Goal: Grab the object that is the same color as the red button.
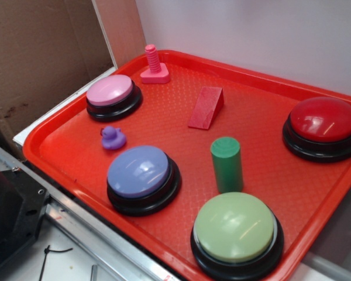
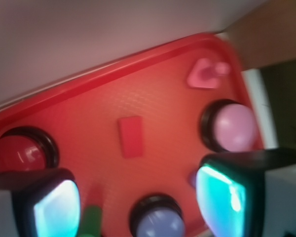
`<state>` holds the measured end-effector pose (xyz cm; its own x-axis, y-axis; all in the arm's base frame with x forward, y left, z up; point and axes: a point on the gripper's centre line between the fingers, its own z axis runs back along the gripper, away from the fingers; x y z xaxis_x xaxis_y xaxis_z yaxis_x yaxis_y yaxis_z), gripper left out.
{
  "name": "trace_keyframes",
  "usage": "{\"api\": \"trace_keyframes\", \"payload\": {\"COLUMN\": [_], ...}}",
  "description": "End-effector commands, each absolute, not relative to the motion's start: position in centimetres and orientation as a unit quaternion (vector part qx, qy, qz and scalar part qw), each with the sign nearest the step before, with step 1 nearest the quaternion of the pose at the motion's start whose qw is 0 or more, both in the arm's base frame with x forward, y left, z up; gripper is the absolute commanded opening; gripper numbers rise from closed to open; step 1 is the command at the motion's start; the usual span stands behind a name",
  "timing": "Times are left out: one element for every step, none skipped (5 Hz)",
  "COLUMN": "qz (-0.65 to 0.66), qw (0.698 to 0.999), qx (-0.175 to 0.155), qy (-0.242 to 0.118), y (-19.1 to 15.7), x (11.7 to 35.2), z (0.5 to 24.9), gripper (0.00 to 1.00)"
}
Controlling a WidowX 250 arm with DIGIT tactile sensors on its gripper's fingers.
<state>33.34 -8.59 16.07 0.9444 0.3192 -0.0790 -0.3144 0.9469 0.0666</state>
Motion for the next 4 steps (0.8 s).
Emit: {"api": "trace_keyframes", "payload": {"qz": [0.048, 0.014, 0.015, 0.023], "qw": [0.998, 0.999, 0.998, 0.996], "qx": [-0.011, -0.022, -0.049, -0.065], "qy": [0.034, 0.043, 0.048, 0.049], "y": [-5.3, -5.5, -7.1, -8.9], "x": [31.4, 31.3, 32.3, 33.5], "z": [12.2, 9.8, 8.4, 8.3], "gripper": [1.00, 1.00, 1.00, 1.00]}}
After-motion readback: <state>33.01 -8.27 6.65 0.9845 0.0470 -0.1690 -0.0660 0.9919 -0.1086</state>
